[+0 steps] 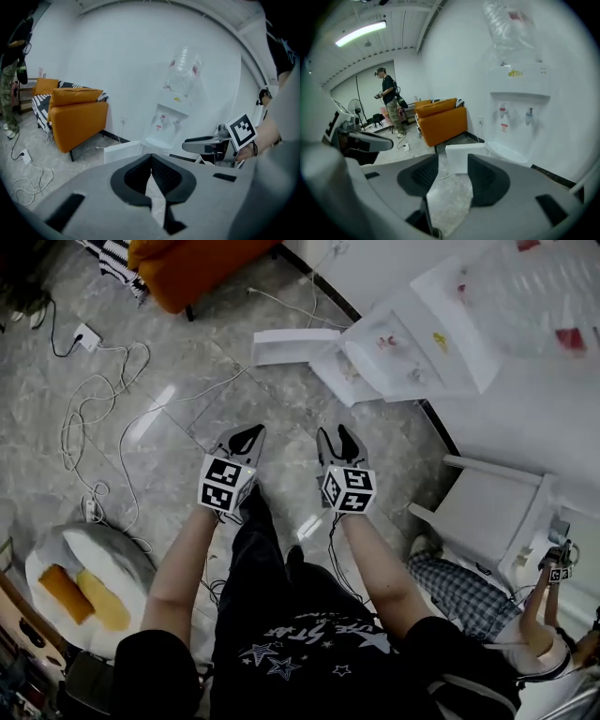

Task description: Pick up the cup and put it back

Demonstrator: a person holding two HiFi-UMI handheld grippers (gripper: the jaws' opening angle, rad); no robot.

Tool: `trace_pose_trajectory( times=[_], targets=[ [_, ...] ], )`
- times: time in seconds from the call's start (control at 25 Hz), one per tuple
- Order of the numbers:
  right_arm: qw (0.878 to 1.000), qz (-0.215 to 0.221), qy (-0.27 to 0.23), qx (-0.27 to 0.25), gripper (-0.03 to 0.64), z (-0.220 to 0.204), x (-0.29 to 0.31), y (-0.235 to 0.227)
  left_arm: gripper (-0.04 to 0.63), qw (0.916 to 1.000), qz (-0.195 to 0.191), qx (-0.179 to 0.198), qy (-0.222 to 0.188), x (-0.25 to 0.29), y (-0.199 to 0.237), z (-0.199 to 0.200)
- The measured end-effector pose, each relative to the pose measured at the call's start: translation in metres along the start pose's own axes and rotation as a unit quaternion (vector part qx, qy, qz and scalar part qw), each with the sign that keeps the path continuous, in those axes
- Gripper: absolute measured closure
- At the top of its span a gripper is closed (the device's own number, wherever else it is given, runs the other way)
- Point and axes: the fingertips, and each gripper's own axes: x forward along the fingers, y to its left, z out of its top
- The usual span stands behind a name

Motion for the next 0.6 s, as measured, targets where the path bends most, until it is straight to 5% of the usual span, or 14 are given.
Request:
trace_pose_trajectory(
  times=[0.28, 0.48, 0.6],
  targets=[
    [0.996, 0.043, -0.069, -0.035, 0.428, 0.029, -0.081, 0.004, 0.586, 0.9982, 0.051, 0.003, -0.032, -0.052, -0.056, 0.012],
    [0.996, 0.045, -0.077, -0.026, 0.522, 0.008, -0.169, -0.016, 0.586, 0.9943, 0.090, -0.007, -0.056, -0.088, -0.115, -0.001],
    [0.995, 0.039, -0.095, -0.011, 0.609, 0.000, -0.215, -0.023, 0.586, 0.9947, 0.079, -0.018, -0.063, -0.106, -0.159, -0.005]
  ],
)
